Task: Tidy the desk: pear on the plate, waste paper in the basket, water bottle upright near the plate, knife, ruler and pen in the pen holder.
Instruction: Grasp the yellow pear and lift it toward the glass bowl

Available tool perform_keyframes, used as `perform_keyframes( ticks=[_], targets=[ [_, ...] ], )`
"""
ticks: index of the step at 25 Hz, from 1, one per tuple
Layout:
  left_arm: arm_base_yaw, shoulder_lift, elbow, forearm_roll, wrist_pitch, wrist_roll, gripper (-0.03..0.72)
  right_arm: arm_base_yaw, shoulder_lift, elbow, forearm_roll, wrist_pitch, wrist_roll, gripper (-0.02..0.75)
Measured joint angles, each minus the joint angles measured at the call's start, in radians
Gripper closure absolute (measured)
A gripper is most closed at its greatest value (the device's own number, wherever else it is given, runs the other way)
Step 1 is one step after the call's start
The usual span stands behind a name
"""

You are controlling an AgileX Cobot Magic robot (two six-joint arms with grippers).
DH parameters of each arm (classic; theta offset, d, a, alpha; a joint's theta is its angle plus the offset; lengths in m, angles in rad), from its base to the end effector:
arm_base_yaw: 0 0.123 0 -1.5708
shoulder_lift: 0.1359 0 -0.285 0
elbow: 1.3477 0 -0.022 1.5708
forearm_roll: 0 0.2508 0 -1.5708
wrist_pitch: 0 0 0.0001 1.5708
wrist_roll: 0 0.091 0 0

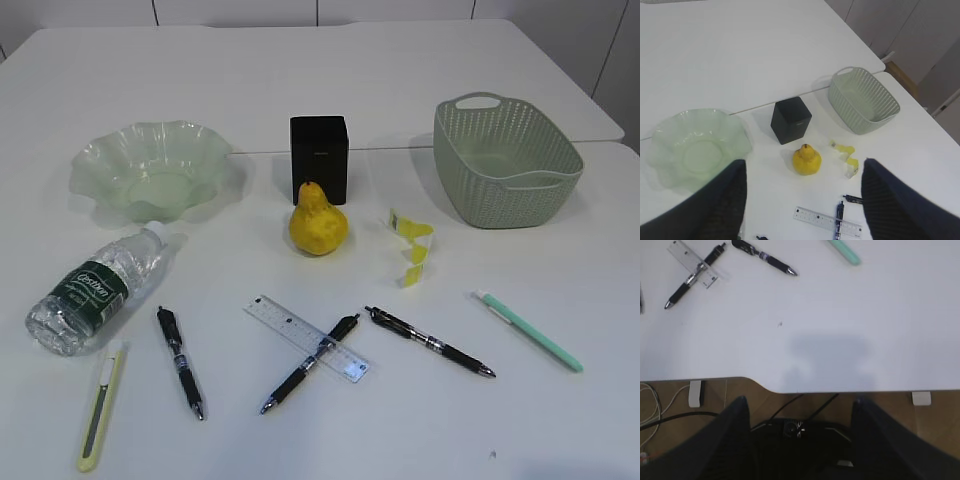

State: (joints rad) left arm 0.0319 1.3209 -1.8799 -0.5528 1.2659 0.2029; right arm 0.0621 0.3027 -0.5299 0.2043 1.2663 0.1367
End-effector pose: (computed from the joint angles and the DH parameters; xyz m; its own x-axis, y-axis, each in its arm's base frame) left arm 0.2221 -0.0385 0.5321 -0.5318 0.0001 -0.8469 0.4043 0.8787 -0.2538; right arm 0.0247 0.0192 0.2700 -0.8278 0.1426 -0.5426 -0.0107 0.9630 0.2694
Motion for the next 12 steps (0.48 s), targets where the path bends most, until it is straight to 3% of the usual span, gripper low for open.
perform_keyframes(
  ticks=[4, 7, 12],
  targets=[
    [-0.005, 0.034, -0.005, 0.0, 0.0, 0.0, 0.181, 0.0, 0.13, 0.0, 0.0, 0.0, 0.0, 0.238],
    [-0.052, 0.065, -0.005, 0.015, 0.0, 0.0, 0.181, 0.0, 0.223, 0.0, 0.0, -0.021, 0.0, 0.237],
    [-0.247, 0.15, -0.028, 0.16, 0.0, 0.0, 0.181, 0.0, 0.335, 0.0, 0.001, -0.106, -0.025, 0.237]
  ],
)
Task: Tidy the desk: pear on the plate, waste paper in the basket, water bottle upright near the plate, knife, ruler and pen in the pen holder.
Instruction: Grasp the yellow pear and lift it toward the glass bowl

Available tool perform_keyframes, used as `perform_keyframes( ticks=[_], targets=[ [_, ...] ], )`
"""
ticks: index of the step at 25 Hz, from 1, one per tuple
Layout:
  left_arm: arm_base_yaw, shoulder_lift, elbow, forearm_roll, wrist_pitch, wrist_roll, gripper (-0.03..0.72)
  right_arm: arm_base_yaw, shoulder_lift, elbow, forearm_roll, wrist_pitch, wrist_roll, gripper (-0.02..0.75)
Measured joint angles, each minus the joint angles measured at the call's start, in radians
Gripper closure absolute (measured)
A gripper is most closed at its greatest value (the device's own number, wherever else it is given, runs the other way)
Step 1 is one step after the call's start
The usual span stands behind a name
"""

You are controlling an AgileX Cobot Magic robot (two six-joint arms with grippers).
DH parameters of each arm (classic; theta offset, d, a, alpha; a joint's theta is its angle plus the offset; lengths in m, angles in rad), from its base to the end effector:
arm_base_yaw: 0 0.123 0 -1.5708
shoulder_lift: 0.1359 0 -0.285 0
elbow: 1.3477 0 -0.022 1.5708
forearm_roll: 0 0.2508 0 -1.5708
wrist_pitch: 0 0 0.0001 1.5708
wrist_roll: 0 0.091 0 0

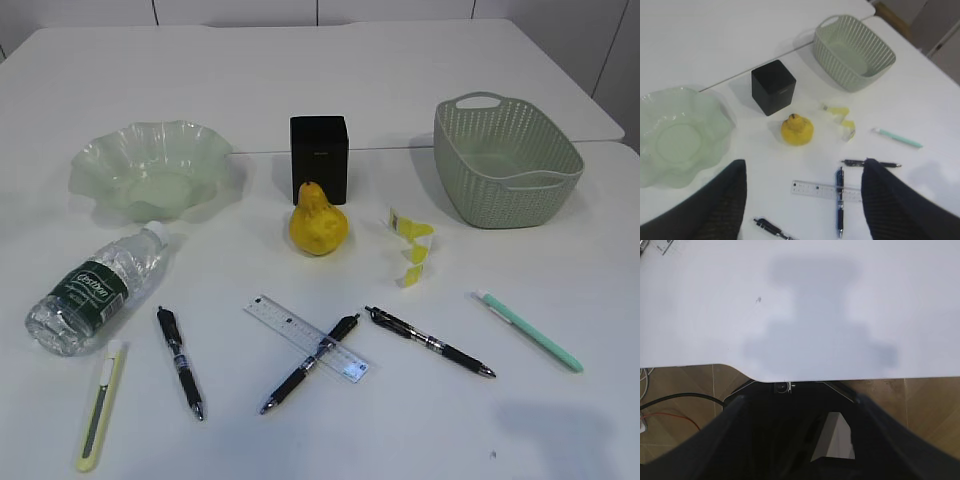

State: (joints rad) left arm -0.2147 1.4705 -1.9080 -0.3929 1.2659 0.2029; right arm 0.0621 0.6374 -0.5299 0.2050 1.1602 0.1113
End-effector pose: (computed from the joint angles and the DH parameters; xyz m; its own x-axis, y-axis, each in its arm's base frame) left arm 0.2664 -0.0921 0.4967 -0.6037 0.2069 -0.7699 0.5165 0.8372 -0.1799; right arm 0.0806 0.0220 0.2565 -0.9284 0.1321 -0.3472 0.0468 0.9687 0.2436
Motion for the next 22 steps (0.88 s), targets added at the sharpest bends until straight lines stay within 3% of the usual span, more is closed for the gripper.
perform_keyframes(
  ticks=[5, 11, 22],
  targets=[
    [-0.175, 0.099, -0.035, 0.198, 0.0, -0.041, 0.181, 0.0, 0.064, 0.0, 0.004, -0.018, -0.01, 0.237],
    [-0.29, 0.218, -0.039, 0.277, -0.002, -0.115, 0.181, 0.0, 0.073, 0.0, 0.015, -0.01, -0.012, 0.238],
    [-0.316, 0.473, -0.039, 0.29, -0.009, -0.184, 0.137, 0.0, 0.073, 0.0, 0.015, 0.065, 0.024, 0.238]
  ],
)
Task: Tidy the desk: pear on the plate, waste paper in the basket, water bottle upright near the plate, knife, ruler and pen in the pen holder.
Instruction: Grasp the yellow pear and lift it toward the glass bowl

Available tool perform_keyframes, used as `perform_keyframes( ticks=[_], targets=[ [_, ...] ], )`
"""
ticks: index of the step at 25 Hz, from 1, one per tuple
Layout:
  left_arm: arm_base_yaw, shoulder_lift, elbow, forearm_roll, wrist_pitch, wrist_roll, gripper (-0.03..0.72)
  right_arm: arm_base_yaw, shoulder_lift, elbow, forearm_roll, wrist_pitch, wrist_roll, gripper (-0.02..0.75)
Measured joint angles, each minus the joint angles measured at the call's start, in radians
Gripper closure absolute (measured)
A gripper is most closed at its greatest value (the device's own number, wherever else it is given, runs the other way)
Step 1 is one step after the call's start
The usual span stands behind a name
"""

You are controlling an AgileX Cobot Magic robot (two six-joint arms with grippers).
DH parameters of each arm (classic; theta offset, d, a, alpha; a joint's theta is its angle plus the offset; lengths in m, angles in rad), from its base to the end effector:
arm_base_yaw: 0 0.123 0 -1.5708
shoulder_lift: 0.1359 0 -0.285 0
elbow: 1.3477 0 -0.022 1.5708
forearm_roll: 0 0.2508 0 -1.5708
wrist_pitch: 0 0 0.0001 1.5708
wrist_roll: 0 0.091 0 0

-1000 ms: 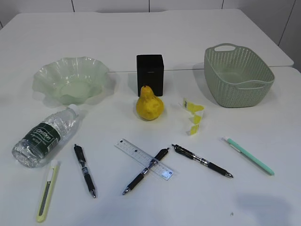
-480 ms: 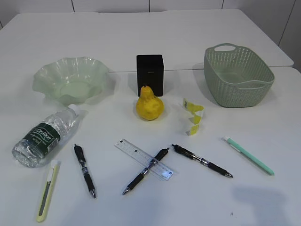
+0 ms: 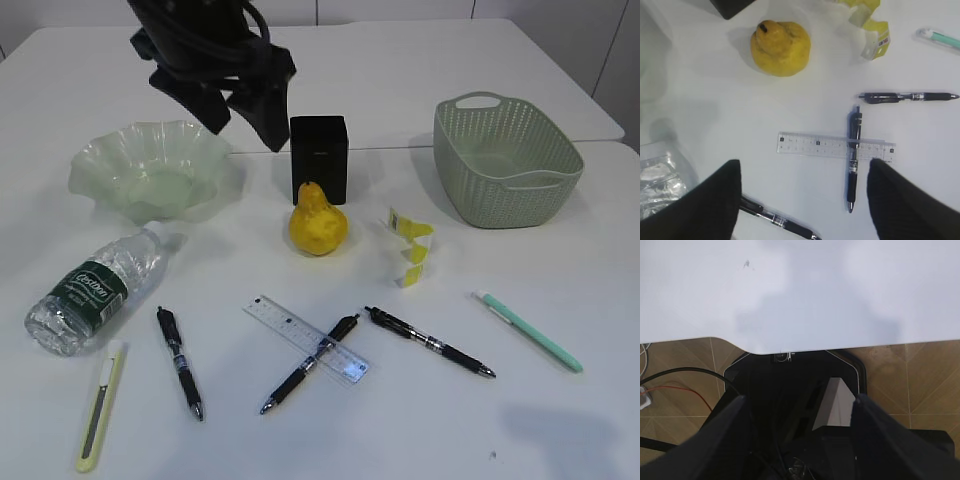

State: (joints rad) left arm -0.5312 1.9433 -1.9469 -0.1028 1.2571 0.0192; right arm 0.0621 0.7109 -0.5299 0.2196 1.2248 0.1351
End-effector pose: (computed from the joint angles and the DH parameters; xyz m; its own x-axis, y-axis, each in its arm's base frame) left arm 0.3595 -0.2215 0.3334 -0.7988 0.4548 -0.3938 0.5274 0.8444 -0.0947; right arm 0.0845 0.0239 0.2488 -0.9669 0.1449 -0.2100 0.0909 0.9646 0.2474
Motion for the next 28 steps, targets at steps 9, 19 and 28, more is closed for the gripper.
perform_keyframes(
  ticks=[9, 19, 28],
  targets=[
    [-0.001, 0.145, -0.061, 0.0, -0.014, -0.019, 0.109, 0.0, 0.0, 0.0, 0.003, 0.002, 0.008, 0.238],
    [-0.001, 0.329, -0.279, -0.025, -0.043, -0.026, 0.108, 0.0, 0.088, -0.083, -0.012, -0.017, 0.008, 0.239],
    [-0.001, 0.445, -0.368, -0.03, -0.103, -0.028, 0.108, 0.0, 0.342, -0.233, -0.074, -0.044, 0.01, 0.239]
  ],
)
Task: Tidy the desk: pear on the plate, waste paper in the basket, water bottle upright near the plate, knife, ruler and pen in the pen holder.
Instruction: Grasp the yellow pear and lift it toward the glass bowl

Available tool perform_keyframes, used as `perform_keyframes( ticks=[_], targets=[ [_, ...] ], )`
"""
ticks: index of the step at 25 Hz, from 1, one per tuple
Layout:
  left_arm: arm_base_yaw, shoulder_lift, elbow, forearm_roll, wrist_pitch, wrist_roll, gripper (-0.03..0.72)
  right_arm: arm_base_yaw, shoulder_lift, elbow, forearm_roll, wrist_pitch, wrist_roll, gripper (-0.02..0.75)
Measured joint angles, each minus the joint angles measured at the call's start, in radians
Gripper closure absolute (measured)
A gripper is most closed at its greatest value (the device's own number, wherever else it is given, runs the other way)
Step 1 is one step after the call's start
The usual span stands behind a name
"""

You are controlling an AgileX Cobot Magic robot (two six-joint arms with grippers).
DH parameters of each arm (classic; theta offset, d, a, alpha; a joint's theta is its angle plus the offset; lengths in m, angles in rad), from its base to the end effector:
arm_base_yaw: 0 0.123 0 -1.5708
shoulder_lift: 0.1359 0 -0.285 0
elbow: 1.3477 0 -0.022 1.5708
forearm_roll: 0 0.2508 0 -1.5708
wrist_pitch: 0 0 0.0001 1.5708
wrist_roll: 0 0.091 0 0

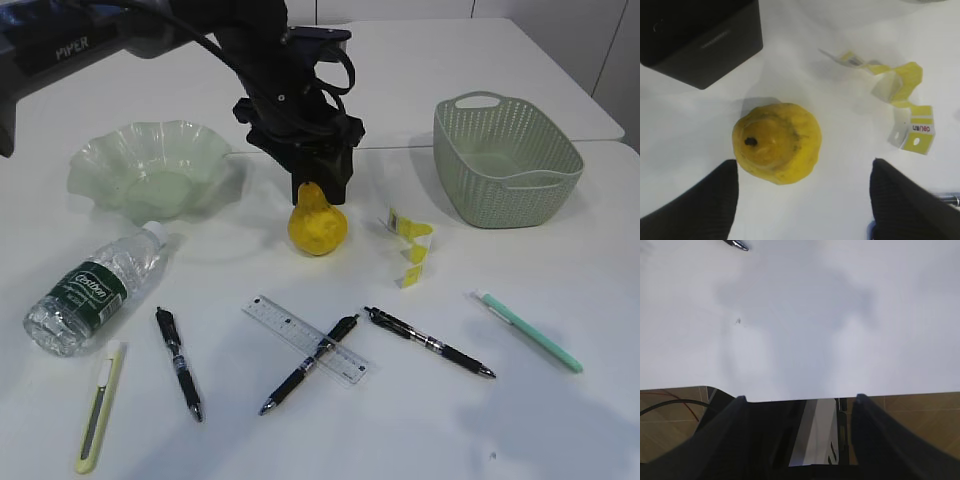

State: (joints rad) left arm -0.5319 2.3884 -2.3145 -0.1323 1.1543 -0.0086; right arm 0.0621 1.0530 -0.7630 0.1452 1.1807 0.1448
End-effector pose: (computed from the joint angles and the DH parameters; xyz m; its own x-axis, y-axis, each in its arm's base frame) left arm 0.4432 -0.2736 0.2313 -0.8149 0.4077 -0.4120 0.4973 0.8570 -0.1355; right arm 0.1598 0.0221 0.2699 -0.9776 0.1368 -0.1599 0.1099 0.9799 0.1665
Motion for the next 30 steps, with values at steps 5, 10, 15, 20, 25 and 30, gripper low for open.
perform_keyframes(
  ticks=[5, 10, 15, 20, 25, 30],
  targets=[
    [0.016, 0.031, -0.011, 0.002, -0.016, -0.001, 0.108, 0.0, 0.064, -0.01, -0.004, -0.012, -0.009, 0.239],
    [0.028, 0.054, -0.013, 0.002, -0.035, -0.001, 0.108, 0.0, 0.069, -0.01, -0.006, -0.02, -0.019, 0.239],
    [0.028, 0.056, -0.013, -0.006, -0.072, -0.001, 0.108, 0.0, 0.069, -0.01, -0.008, -0.024, -0.022, 0.239],
    [0.028, 0.056, -0.013, -0.012, -0.076, -0.002, 0.108, 0.0, 0.069, -0.01, -0.008, -0.027, -0.022, 0.239],
    [0.035, 0.058, -0.013, -0.012, -0.077, -0.002, 0.108, 0.0, 0.069, -0.01, -0.008, -0.029, -0.022, 0.241],
    [0.049, 0.078, -0.013, -0.034, -0.077, -0.002, 0.108, 0.0, 0.069, -0.01, -0.008, -0.031, -0.024, 0.241]
  ],
)
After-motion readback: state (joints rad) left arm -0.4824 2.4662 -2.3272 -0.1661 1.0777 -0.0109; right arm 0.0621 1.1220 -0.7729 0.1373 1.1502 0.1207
